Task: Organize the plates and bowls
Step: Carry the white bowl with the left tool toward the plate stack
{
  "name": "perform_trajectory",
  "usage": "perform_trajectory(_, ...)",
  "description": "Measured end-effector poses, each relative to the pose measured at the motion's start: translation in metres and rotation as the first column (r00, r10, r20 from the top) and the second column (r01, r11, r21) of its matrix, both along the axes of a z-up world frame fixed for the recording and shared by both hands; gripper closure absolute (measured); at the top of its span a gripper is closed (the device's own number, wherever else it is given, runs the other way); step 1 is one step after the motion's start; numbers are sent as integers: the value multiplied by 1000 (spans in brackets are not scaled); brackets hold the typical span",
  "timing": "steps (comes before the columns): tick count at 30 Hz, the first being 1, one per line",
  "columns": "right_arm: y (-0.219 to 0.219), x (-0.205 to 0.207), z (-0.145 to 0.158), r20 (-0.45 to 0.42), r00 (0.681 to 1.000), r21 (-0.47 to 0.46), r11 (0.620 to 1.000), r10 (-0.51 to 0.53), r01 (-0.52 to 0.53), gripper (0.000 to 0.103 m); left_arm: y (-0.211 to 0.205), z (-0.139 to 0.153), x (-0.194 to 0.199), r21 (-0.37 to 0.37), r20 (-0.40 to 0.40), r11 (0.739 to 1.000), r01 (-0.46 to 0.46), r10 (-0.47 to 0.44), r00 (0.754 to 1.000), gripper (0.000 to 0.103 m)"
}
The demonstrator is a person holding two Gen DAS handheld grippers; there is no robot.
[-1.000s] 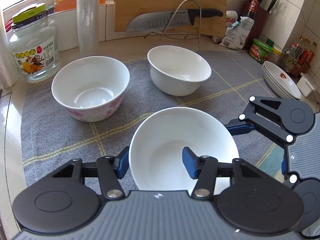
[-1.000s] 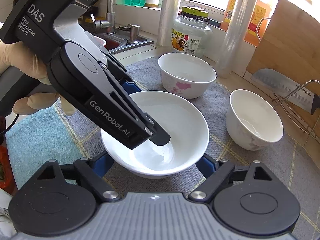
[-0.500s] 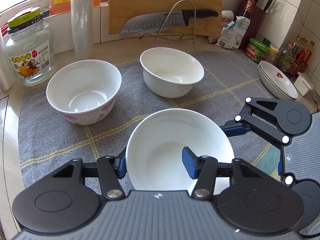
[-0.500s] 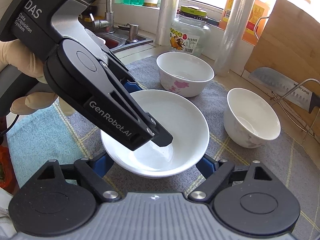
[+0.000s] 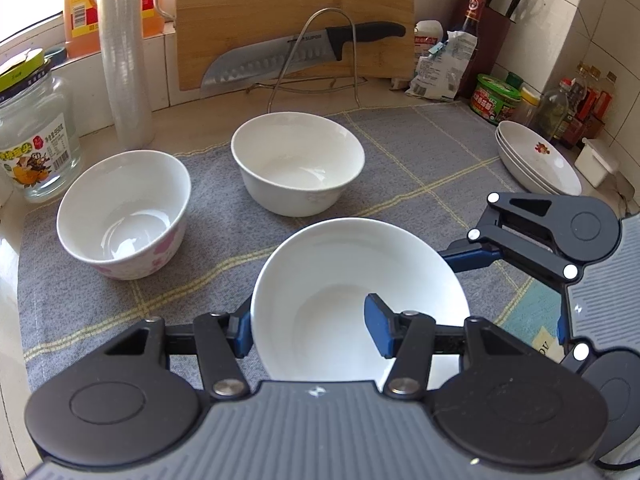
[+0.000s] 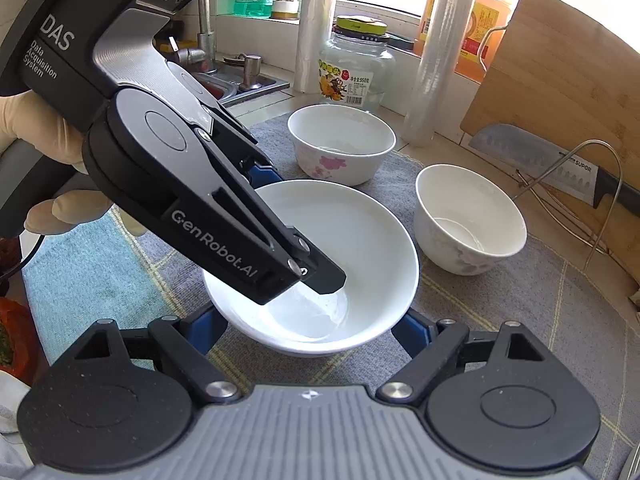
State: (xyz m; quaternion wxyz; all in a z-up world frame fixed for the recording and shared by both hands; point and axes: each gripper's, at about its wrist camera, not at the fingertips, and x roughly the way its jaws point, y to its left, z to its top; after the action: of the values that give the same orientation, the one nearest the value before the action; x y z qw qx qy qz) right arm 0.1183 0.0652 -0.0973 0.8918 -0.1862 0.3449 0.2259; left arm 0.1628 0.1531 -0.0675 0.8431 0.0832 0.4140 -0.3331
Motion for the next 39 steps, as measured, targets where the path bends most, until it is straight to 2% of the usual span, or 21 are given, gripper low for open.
perform_trajectory(25,-99,-29,12,23,994,15,994,-107,106,12,-104,10,-14,16,29,992,122,-122,992,49)
perform_trajectory(39,-125,-33,4,22,985,15,985,-170,169,12,-145,9,-7,30,41,980,195,-196,980,49)
